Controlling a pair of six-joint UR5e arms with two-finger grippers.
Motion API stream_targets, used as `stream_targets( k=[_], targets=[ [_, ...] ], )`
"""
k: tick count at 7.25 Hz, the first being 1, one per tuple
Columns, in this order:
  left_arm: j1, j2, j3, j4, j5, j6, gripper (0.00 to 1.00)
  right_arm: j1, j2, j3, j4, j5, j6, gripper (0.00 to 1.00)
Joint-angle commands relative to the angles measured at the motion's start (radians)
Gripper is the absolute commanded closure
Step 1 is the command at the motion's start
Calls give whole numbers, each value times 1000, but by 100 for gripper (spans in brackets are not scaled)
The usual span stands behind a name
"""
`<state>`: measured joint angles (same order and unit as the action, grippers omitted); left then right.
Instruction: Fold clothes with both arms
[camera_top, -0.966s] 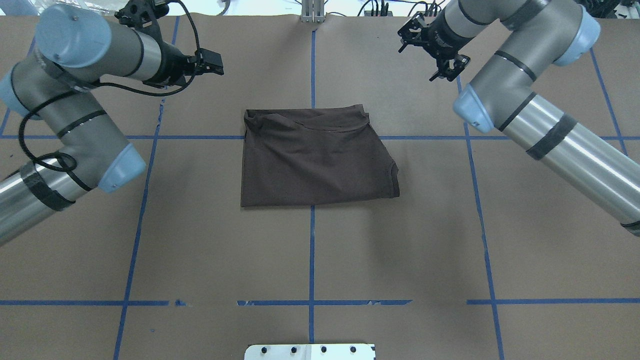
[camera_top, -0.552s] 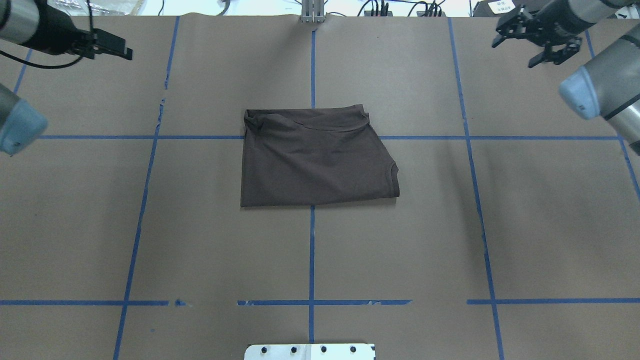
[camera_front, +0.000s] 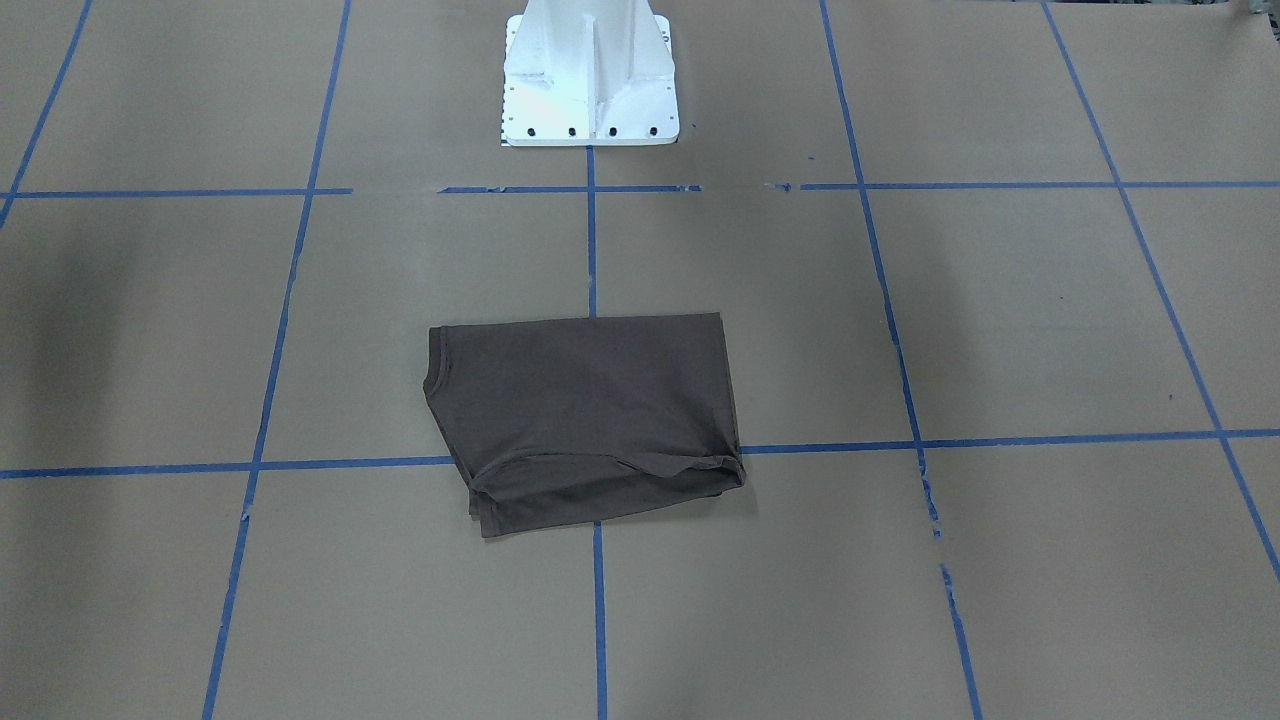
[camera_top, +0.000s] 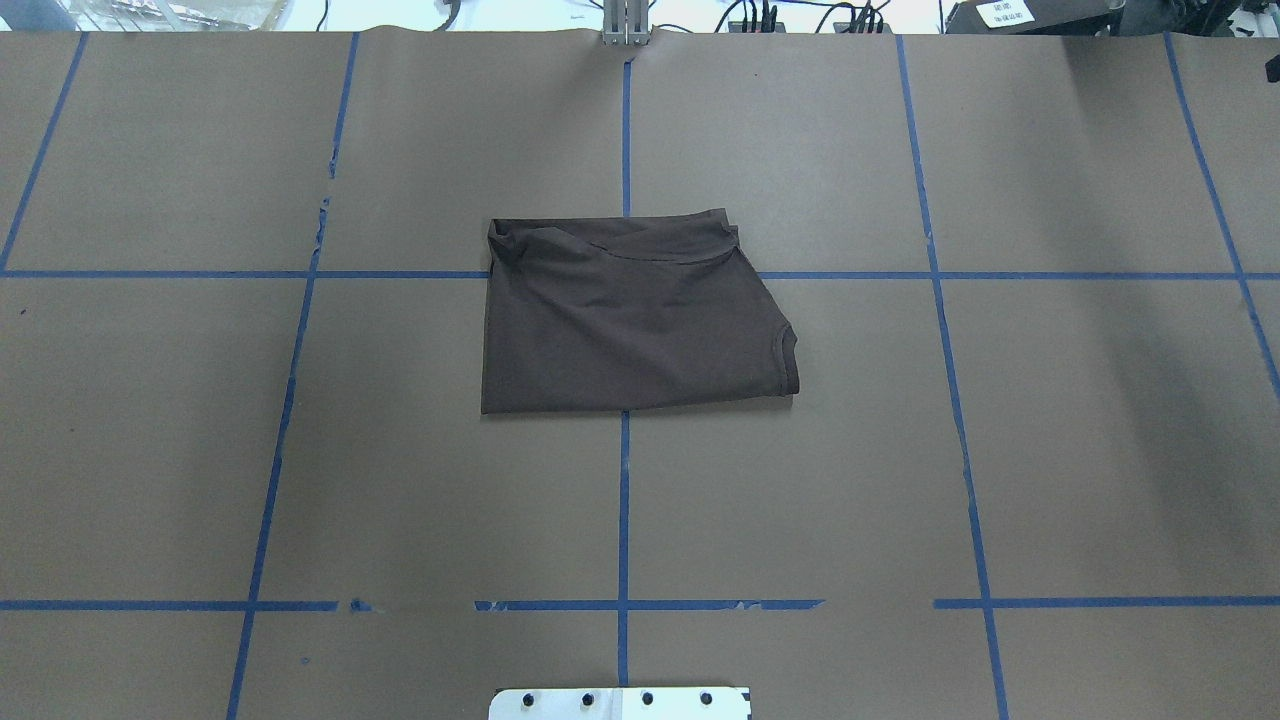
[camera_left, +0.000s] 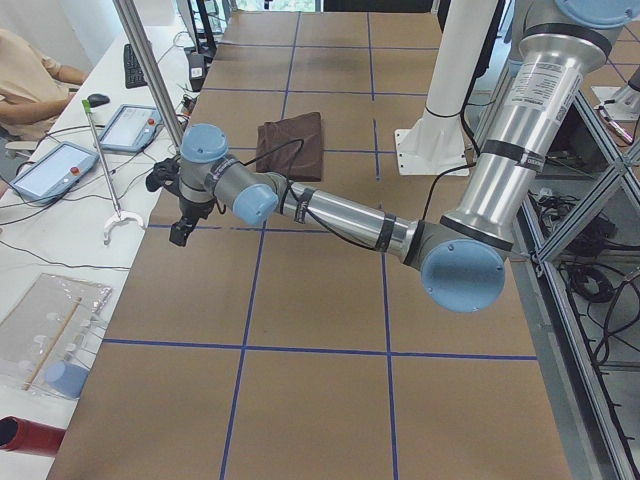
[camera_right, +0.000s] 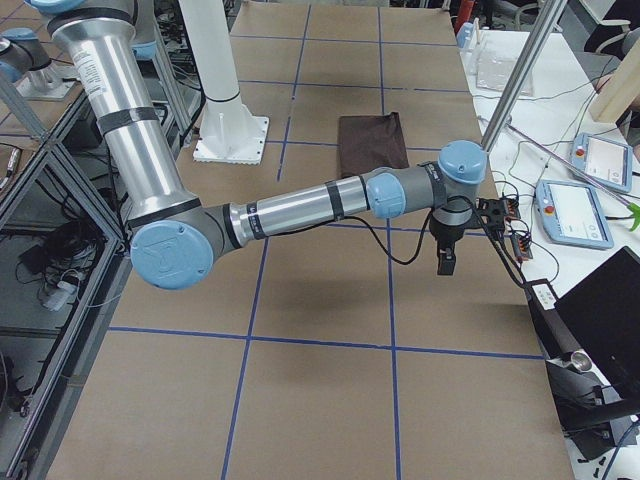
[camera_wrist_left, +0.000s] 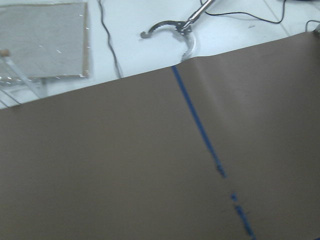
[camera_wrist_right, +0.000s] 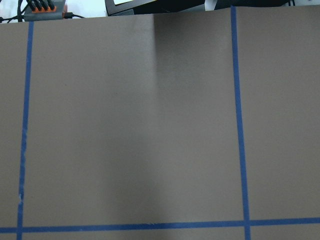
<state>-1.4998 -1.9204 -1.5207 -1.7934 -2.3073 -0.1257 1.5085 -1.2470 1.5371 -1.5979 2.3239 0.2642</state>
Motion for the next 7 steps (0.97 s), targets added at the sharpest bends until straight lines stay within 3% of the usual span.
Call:
stream_targets(
  k=[1,2,3,7],
  targets=[
    [-45,7,13,182,-55,196,0,21,-83,89,-46,0,-76,0],
    [-49,8,43,230,-44,372,0,15,-84,97,-74,-1,-77,0],
    [-83,39,34,242,-43,403,0,6,-86,92,-88,-4,-95,0],
    [-125,158,-12,230,-34,327,0,6,-126,100,-143,-5,-172,0]
  ],
)
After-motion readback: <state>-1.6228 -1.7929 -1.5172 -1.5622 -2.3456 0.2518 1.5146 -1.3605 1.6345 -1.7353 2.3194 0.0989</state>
